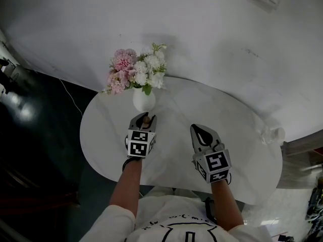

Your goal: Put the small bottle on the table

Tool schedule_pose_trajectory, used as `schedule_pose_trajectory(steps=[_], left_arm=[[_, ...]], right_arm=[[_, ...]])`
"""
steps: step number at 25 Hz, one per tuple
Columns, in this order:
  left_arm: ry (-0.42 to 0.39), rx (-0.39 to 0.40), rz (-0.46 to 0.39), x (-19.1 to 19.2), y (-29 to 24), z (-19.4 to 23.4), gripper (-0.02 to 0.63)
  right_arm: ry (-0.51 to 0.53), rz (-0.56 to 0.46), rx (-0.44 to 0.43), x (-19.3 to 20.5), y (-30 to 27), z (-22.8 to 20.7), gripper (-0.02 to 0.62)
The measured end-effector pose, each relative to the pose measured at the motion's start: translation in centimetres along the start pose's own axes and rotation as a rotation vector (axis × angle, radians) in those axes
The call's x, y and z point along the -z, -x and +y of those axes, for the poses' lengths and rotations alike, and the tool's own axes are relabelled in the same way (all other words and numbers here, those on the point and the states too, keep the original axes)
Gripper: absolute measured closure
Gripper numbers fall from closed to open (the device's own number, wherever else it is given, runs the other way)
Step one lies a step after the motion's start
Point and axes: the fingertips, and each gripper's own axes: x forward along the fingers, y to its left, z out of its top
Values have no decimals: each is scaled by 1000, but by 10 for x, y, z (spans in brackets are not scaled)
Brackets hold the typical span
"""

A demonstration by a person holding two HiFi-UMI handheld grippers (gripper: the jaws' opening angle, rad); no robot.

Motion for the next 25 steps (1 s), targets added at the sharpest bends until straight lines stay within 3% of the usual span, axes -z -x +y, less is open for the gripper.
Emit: schedule_pose_trajectory(steps=[9,15,25], left_arm=[[10,-4,27,1,-1,0,473],[42,-11,1,-3,1,-2,363],[53,-11,-15,-12,22,-6,360]], right_arm=[[-3,-9,-2,-2,2,-1,603],[1,-9,-5,-1,5,-1,602],[0,-30,-2,-12,22,1,603]])
